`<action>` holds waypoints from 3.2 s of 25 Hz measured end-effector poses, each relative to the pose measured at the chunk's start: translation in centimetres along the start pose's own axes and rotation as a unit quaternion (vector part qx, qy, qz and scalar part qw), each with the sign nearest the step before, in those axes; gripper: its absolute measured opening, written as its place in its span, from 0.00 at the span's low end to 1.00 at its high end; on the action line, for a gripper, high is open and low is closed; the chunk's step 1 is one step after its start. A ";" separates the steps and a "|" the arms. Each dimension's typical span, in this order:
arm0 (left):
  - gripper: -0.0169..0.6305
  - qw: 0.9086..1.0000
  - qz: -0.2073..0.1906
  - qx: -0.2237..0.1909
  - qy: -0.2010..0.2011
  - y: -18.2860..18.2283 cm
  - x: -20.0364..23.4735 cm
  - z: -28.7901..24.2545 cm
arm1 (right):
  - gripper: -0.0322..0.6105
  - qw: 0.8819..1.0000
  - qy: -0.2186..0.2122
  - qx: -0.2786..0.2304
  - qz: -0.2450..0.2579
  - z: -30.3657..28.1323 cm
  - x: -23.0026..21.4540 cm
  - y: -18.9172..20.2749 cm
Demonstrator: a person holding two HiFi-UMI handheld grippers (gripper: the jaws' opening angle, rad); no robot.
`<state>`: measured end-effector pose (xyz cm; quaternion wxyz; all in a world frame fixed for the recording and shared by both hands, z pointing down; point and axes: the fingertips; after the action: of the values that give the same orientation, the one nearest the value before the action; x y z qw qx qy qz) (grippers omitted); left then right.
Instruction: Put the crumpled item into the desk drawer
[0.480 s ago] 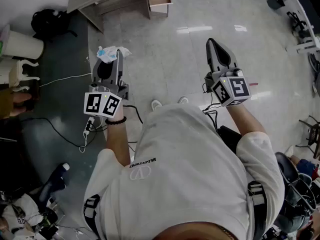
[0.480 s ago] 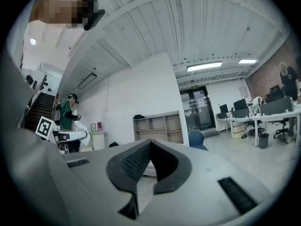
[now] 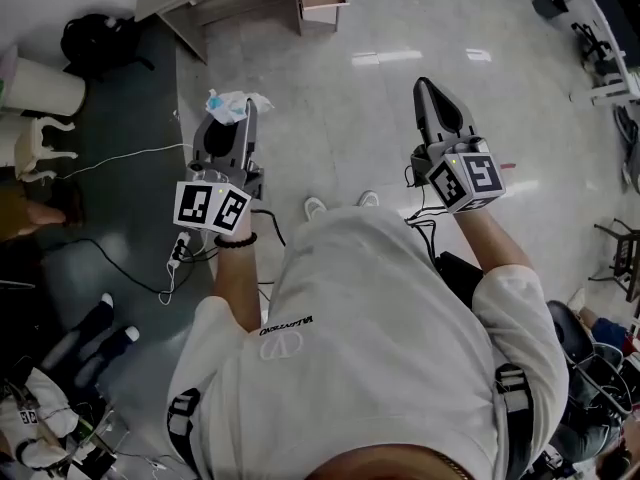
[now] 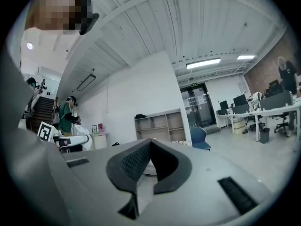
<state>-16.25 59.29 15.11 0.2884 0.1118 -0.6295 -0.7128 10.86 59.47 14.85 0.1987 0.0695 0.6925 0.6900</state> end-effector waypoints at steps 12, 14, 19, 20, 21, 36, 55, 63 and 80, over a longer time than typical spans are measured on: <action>0.16 1.000 0.001 0.028 -0.003 1.3 5.6 2.6 | 0.05 1.000 0.015 0.005 0.018 -2.2 3.2 1.1; 0.16 1.000 0.008 0.029 -0.002 1.9 5.6 2.4 | 0.05 1.000 0.014 0.008 0.021 -2.4 3.0 1.4; 0.16 0.999 0.010 0.033 0.010 2.8 5.6 0.8 | 0.05 1.000 0.017 0.014 0.016 -3.5 2.4 2.3; 0.16 0.999 0.012 0.033 0.011 3.0 5.8 0.3 | 0.05 1.000 0.017 0.014 0.014 -4.0 2.0 2.4; 0.16 0.999 0.014 0.033 0.011 3.3 6.0 -0.2 | 0.05 1.000 0.016 0.015 0.011 -4.5 1.6 2.6; 0.16 0.999 -0.005 0.041 -0.007 5.3 8.5 -13.1 | 0.05 0.999 -0.034 0.023 -0.002 -15.5 -6.6 3.2; 0.16 0.998 0.000 0.048 -0.028 8.1 9.4 -26.2 | 0.05 0.997 -0.060 0.044 -0.026 -24.0 -15.9 4.3; 0.16 0.999 0.009 0.052 -0.013 9.2 12.0 -30.2 | 0.05 0.997 -0.051 0.058 -0.024 -28.0 -17.0 5.3; 0.16 0.994 0.046 0.090 0.040 13.3 23.0 -43.0 | 0.05 0.996 -0.033 0.083 -0.001 -45.1 -19.1 7.4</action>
<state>-8.78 10.18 24.79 0.3347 0.1366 -0.6836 -0.6340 10.22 10.86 24.20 0.2155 0.1079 0.7403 0.6276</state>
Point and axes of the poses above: the fingertips, and each gripper's own axes: z backward along the fingers, x to its left, y out of its underside, and after that the axes turned 4 degrees about -x, right-handed
